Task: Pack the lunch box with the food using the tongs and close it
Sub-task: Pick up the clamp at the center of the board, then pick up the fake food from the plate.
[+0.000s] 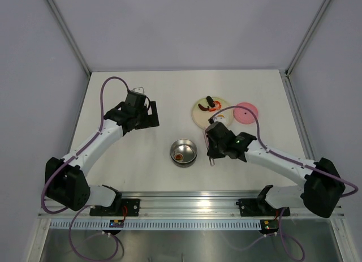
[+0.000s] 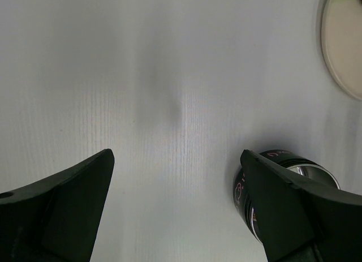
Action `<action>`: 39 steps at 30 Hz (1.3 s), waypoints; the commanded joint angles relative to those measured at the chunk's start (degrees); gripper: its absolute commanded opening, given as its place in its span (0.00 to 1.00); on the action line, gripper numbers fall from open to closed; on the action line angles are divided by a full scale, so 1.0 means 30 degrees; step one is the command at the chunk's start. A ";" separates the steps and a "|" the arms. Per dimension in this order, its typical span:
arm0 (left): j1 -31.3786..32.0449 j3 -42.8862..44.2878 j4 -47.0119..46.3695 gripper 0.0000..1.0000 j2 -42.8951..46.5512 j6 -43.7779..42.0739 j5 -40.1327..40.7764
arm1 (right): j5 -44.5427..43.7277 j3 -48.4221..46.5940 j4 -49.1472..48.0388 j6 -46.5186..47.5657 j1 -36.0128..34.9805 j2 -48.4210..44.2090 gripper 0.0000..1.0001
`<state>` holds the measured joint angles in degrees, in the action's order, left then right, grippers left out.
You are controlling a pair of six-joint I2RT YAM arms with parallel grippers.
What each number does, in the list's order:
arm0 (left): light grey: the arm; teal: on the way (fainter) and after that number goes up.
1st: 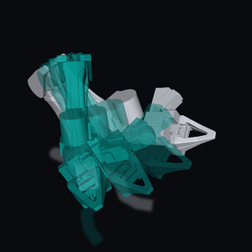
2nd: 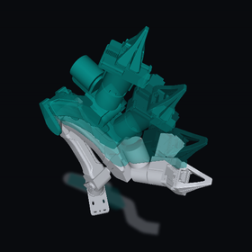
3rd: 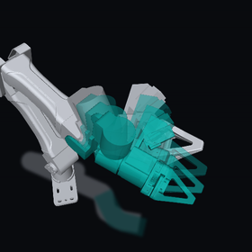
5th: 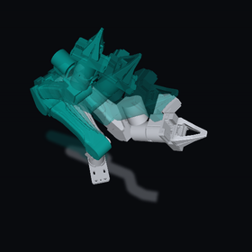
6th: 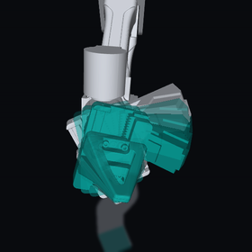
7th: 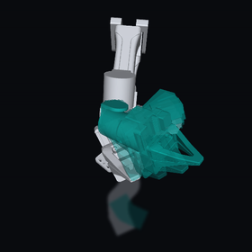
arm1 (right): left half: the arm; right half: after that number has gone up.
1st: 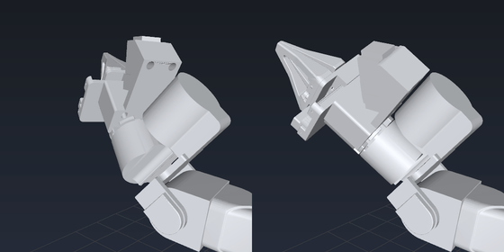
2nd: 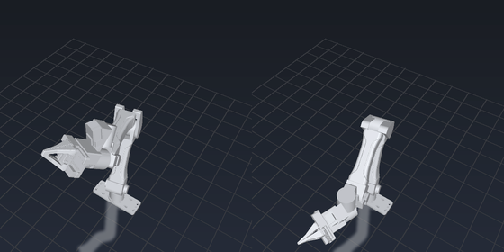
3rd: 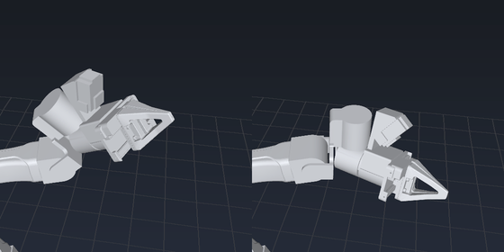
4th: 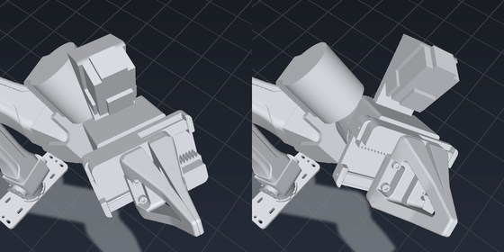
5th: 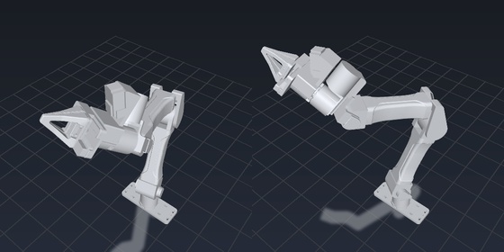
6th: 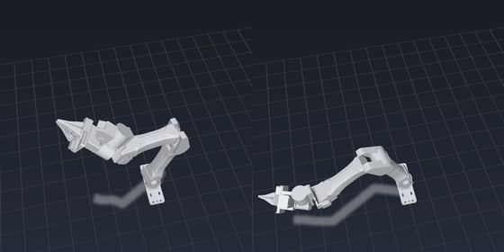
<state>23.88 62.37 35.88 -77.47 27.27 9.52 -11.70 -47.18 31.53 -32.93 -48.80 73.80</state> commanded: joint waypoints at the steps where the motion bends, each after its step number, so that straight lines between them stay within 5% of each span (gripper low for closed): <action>1: -0.0079 0.0539 -0.0855 0.99 0.0628 -0.0007 0.0284 | 0.3395 -0.3778 0.3949 0.2853 0.2986 -0.1133 0.00; 7: -0.0079 0.0304 -0.1002 0.99 0.0716 0.0140 0.0108 | 0.5394 -1.0663 0.8557 0.5141 0.6326 0.2084 0.00; 18: -0.0225 0.0275 -0.0417 0.99 0.1244 -0.0270 0.1015 | 0.7887 -1.9098 1.0142 0.7341 1.0199 0.9878 0.14; 39: -0.0430 0.0450 -0.0329 0.99 0.1068 -0.0417 0.1163 | 0.8150 -2.2475 1.1492 0.8603 1.1666 1.4657 0.30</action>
<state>22.90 62.35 36.40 -74.94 26.74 11.97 12.97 -110.80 63.70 -9.13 -13.56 117.19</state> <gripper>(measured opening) 0.987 0.298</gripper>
